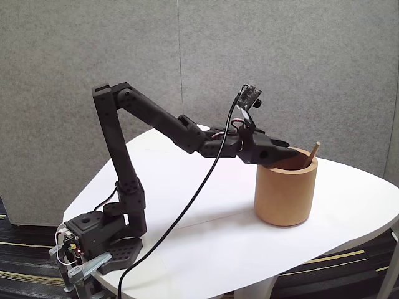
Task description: Grab the pen and put it in the pen holder.
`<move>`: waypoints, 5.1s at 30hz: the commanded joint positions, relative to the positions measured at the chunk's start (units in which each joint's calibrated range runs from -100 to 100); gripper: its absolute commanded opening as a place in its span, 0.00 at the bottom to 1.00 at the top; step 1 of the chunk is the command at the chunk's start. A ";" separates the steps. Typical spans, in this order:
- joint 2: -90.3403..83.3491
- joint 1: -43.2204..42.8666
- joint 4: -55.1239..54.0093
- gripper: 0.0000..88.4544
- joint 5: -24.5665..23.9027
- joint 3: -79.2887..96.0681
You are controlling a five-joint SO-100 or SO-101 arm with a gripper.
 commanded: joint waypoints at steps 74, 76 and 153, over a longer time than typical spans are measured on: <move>-55.79 -16.65 87.20 0.20 -45.66 8.84; -58.97 -16.58 87.63 0.20 -46.13 13.63; -66.61 -17.16 89.58 0.20 -50.82 34.21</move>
